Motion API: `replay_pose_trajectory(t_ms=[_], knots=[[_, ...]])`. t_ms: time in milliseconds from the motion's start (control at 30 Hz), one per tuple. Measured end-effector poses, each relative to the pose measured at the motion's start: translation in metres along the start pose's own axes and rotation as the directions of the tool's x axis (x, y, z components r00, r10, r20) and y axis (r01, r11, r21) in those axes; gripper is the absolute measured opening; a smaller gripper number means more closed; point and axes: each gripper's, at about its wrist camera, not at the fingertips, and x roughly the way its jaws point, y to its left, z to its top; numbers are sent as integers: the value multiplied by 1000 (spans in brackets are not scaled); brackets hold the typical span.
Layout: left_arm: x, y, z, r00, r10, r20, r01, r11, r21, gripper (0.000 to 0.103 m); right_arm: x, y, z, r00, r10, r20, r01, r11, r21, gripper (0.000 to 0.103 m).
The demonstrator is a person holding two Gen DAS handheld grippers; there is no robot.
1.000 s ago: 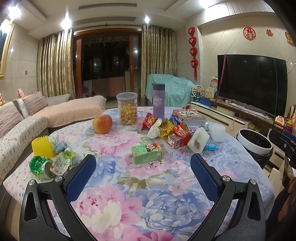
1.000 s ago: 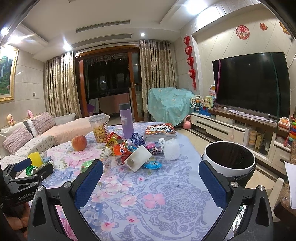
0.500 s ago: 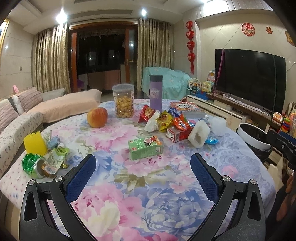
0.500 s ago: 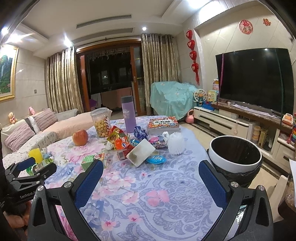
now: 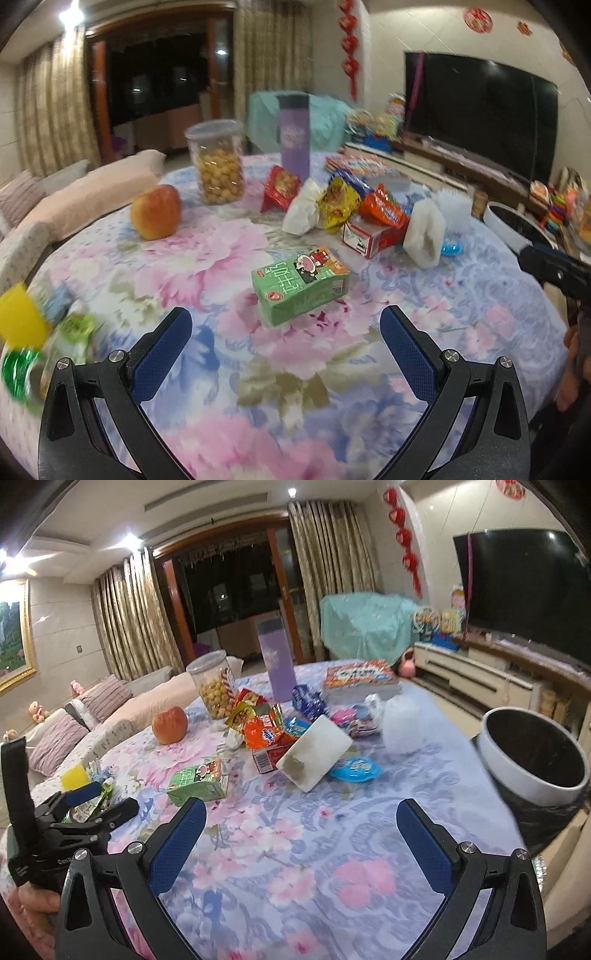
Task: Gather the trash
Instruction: 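Grasp the green juice box with the left tool while the right tool grasps a white foam block, then carry the green juice box and white foam block to the trash bin and release both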
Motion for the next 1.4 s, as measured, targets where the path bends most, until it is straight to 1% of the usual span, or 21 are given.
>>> replay_pose_trajectory(t_ms=[100,133,200,333,367,433,533,567,600,633,667,700,733,767,800,833,900,1000,1167,1300,1400], knots=[[29,7,11,997,-53,-59,57,997,55,103,24,-2,7,999,19,-42,-17,999,35,103],[35,9,13,996,-60,-65,64,996,64,103,30,-4,8,998,24,-52,-22,999,47,103],[53,15,19,992,-72,-101,81,993,86,103,43,-8,12,997,28,-68,-23,997,73,103],[75,24,26,988,-74,-136,90,989,116,103,71,-18,14,991,36,-127,-18,990,141,102],[80,26,28,985,-89,-147,107,987,118,103,78,-21,14,989,42,-138,-20,987,159,102],[90,28,31,979,-114,-171,137,983,126,103,86,-23,15,989,41,-144,-16,985,173,101],[99,24,30,974,-126,-187,155,976,153,103,96,-25,16,987,48,-155,-17,981,193,94],[100,23,29,973,-131,-192,162,974,155,103,100,-25,17,985,60,-162,-25,978,206,88],[103,22,28,971,-134,-199,166,974,157,103,103,-25,17,984,63,-167,-26,977,212,80],[105,20,27,969,-131,-209,166,973,161,103,107,-25,17,982,65,-177,-26,976,214,76],[107,19,26,967,-129,-217,168,972,167,103,110,-26,17,980,69,-187,-28,976,217,70],[107,18,26,967,-134,-218,173,970,173,98,114,-27,16,978,74,-194,-30,975,221,63],[107,16,26,966,-142,-216,182,967,177,87,118,-28,16,976,78,-201,-31,974,225,57],[107,14,26,963,-159,-219,200,963,181,80,120,-29,14,975,82,-207,-33,973,230,52],[107,12,25,959,-166,-228,210,960,184,67,121,-31,12,974,92,-207,-41,970,238,51],[108,11,24,959,-159,-234,206,960,190,62,120,-33,11,974,106,-201,-54,967,247,51],[104,7,23,966,-142,-218,188,960,207,60,117,-36,11,974,121,-190,-70,964,255,49],[97,4,24,965,-161,-207,200,963,183,58,103,-40,11,973,149,-174,-103,962,252,48],[75,-21,22,966,-189,-177,215,966,143,58,74,-50,11,977,161,-141,-124,964,236,48],[64,-46,20,958,-227,-174,242,968,68,58,56,-60,10,978,159,-139,-125,966,226,48],[61,-63,20,951,-253,-180,262,965,30,58,41,-69,7,981,136,-135,-106,972,209,48]])
